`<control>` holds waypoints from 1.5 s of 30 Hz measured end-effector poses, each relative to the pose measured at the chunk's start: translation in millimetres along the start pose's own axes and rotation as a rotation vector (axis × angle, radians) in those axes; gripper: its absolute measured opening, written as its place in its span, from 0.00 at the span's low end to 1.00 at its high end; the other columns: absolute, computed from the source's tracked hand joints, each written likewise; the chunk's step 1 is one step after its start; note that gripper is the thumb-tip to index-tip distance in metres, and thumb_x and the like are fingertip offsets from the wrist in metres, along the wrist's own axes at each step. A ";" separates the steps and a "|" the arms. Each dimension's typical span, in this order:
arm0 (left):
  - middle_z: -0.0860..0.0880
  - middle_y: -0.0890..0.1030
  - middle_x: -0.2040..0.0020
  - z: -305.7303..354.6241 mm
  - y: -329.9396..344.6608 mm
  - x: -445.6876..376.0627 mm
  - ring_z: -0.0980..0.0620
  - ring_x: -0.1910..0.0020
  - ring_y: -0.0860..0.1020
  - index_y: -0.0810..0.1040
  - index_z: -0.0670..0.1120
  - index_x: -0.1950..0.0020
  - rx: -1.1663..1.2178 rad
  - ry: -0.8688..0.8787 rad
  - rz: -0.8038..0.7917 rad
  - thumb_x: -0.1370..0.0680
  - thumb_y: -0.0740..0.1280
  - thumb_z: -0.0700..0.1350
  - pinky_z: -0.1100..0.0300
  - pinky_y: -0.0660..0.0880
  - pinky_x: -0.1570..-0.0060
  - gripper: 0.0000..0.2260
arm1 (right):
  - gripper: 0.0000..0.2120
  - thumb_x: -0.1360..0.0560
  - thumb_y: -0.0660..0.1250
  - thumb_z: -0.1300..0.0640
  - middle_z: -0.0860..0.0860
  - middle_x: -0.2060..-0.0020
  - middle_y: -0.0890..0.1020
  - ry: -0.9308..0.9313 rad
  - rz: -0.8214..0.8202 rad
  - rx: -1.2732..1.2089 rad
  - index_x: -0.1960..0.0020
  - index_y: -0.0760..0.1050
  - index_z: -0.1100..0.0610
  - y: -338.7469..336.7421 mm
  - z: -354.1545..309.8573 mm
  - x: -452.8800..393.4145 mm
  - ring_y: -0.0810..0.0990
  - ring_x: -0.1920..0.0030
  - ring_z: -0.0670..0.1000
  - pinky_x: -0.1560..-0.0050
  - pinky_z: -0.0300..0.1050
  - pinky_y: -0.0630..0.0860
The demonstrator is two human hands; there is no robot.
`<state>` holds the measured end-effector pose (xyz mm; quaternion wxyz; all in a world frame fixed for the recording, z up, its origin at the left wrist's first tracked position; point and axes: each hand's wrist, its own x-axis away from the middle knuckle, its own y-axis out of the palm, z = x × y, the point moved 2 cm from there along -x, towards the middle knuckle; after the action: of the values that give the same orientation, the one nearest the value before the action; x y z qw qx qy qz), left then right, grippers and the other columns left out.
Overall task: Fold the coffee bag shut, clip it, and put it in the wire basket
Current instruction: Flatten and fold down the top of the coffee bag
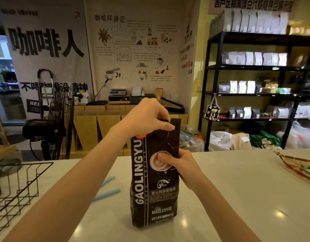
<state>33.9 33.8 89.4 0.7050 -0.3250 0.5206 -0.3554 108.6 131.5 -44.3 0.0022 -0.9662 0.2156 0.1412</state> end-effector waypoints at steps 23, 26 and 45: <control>0.59 0.73 0.67 8.4 17.7 -10.7 0.57 0.62 0.74 0.80 0.47 0.56 -0.060 -0.039 0.036 0.28 0.66 0.51 0.57 0.73 0.58 0.09 | 0.14 0.38 0.72 0.66 0.48 0.55 0.85 -0.034 -0.119 -0.240 0.55 0.75 0.55 -31.8 22.4 12.6 0.82 0.50 0.51 0.53 0.43 0.79; 0.53 0.77 0.65 5.0 21.0 -9.5 0.53 0.59 0.76 0.81 0.47 0.55 -0.034 -0.052 0.092 0.28 0.66 0.51 0.54 0.75 0.57 0.09 | 0.15 0.40 0.75 0.63 0.48 0.55 0.86 -0.062 -0.076 -0.129 0.55 0.80 0.52 -30.1 25.3 11.0 0.82 0.48 0.51 0.49 0.45 0.78; 0.59 0.76 0.67 -1.4 26.6 -11.0 0.63 0.64 0.76 0.81 0.45 0.54 0.085 -0.003 0.154 0.27 0.66 0.49 0.71 0.71 0.63 0.09 | 0.07 0.36 0.73 0.59 0.53 0.61 0.86 0.092 0.038 -0.324 0.57 0.82 0.57 -24.9 36.8 5.5 0.83 0.57 0.52 0.56 0.44 0.79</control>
<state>34.7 57.2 72.6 0.7441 -0.2546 0.5274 -0.3215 113.8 154.2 -82.6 -0.1663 -0.9551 0.2080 0.1300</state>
